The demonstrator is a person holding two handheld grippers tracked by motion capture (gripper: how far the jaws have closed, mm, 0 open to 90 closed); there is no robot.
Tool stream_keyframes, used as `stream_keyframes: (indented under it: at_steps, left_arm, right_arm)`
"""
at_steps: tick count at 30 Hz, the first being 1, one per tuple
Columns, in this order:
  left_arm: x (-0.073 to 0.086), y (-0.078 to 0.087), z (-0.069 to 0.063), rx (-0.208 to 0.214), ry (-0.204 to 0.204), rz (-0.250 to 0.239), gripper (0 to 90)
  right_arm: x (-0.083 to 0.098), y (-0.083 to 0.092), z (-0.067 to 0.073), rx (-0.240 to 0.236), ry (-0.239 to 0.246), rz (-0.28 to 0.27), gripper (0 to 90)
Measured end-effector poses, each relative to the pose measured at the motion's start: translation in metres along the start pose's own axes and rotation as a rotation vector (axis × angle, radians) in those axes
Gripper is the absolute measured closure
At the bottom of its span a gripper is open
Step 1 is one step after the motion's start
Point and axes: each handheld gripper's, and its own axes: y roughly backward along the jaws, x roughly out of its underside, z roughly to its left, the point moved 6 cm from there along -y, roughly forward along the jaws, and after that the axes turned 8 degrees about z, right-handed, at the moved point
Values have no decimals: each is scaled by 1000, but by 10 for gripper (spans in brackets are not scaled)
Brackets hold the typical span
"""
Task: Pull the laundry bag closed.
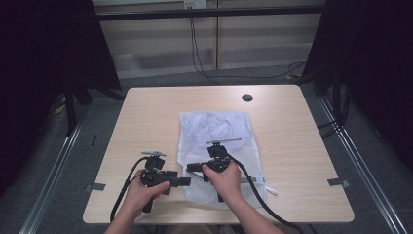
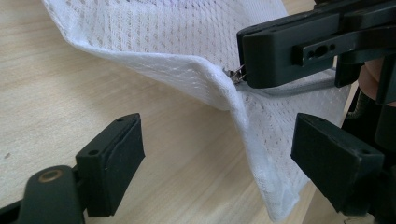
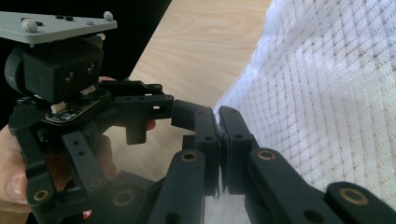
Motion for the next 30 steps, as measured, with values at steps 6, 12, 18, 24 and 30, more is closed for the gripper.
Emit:
stream_keyframes:
  at_steps: [6,12,18,24,30]
  left_arm:
    - [0,-2,0,1,-1,3,199]
    - [-3,-5,-1,5,-8,-23,277]
    - [-1,-10,-4,37,-22,0,344]
    - [-2,-12,-3,38,8,11,397]
    - [-5,-13,-4,81,38,0,490]
  right_arm:
    - [-1,1,1,0,4,-1,873]
    - [0,0,3,-2,7,0,873]
    - [0,-2,3,-3,7,5,873]
    - [0,-1,4,-6,11,0,873]
    - [0,-2,4,-9,13,4,873]
